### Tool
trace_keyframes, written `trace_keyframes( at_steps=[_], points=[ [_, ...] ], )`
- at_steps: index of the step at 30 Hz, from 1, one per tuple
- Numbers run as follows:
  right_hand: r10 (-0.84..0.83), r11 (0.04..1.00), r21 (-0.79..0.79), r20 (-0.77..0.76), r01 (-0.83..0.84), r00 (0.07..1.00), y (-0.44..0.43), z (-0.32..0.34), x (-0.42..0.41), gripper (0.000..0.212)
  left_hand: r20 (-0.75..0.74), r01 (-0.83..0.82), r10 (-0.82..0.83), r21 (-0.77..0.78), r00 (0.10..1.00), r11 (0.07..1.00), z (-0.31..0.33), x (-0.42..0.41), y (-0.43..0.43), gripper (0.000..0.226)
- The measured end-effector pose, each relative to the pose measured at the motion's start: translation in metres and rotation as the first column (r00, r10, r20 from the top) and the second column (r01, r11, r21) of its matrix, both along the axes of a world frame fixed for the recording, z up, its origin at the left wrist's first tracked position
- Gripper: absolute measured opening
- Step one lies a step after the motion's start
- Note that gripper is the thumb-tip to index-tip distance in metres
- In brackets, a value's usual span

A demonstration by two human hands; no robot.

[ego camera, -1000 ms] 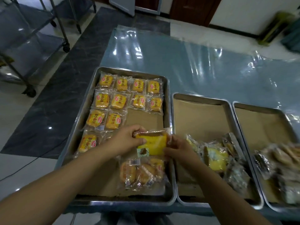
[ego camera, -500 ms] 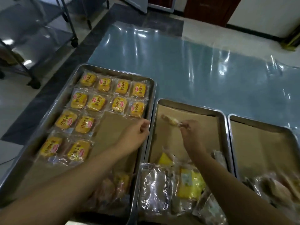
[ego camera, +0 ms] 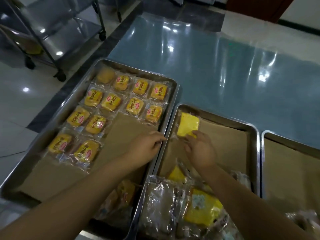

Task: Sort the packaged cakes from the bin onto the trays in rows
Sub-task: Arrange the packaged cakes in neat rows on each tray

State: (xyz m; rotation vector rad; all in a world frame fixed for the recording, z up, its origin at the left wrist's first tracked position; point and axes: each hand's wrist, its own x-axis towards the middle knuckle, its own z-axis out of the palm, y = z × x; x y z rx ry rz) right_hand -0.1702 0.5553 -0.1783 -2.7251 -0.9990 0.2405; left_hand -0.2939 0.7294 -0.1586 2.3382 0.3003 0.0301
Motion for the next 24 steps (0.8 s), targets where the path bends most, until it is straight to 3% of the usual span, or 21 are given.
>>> trace_keyframes(
  at_steps=[5, 9, 15, 18, 20, 24],
  points=[
    [-0.011, 0.999, -0.045, 0.028, 0.012, 1.000, 0.007, 0.008, 0.001, 0.027, -0.015, -0.055, 0.055, 0.012, 0.998, 0.998, 0.000, -0.020, 0.023, 0.028],
    [-0.081, 0.994, 0.069, -0.008, 0.081, 0.997, 0.022, 0.023, -0.017, 0.027, -0.053, -0.035, 0.037, 0.030, 0.998, 0.999, 0.001, -0.040, 0.049, 0.028],
    [0.090, 0.985, 0.144, 0.018, -0.091, 0.996, 0.060, 0.049, -0.081, 0.023, -0.175, 0.051, -0.040, 0.058, 0.984, 0.997, 0.002, -0.081, 0.085, 0.030],
    [0.248, 0.966, 0.081, -0.010, -0.246, 0.969, 0.083, 0.048, -0.122, 0.023, -0.234, 0.141, -0.114, 0.102, 0.966, 0.985, 0.002, -0.103, 0.097, 0.031],
    [0.321, 0.946, -0.008, -0.118, -0.324, 0.940, 0.095, 0.043, -0.147, 0.027, -0.259, 0.227, -0.185, 0.144, 0.948, 0.963, 0.001, -0.116, 0.102, 0.032],
    [0.299, 0.898, -0.233, -0.298, -0.373, 0.907, 0.106, 0.037, -0.177, 0.028, -0.320, 0.397, -0.306, 0.275, 0.897, 0.876, -0.006, -0.135, 0.113, 0.044]
  ],
)
